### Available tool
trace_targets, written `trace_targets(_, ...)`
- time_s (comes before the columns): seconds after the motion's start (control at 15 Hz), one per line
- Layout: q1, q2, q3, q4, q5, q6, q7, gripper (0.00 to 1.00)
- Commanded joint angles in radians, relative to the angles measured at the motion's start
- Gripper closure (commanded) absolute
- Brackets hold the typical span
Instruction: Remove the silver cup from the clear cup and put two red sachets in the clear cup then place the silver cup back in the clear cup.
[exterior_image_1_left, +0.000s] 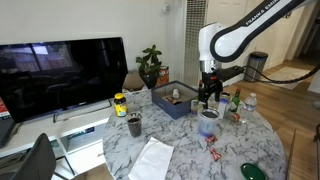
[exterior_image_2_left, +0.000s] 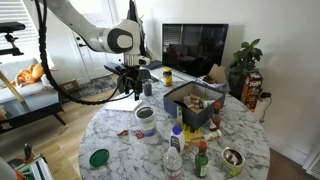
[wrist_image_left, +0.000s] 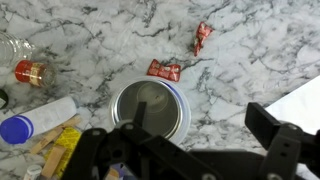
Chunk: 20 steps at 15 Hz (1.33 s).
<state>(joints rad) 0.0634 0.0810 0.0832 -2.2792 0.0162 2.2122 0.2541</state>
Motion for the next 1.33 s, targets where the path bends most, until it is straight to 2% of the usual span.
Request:
trace_targets(0.0, -0.008, 0.065, -0.035, 0.013, -0.027, 0.048, 0.067, 0.0)
trace_targets(0.73, -0.03, 0.17, -0.069, 0.015, 0.118, 0.167, 0.047, 0.01)
trace_targets(1.07, -0.031, 0.201, -0.072, 0.016, 0.157, 0.226, 0.048, 0.28)
trace_targets(1.13, -0.031, 0.206, -0.073, 0.016, 0.161, 0.235, 0.048, 0.37)
trace_targets(1.27, -0.031, 0.213, -0.073, 0.016, 0.168, 0.246, 0.047, 0.48)
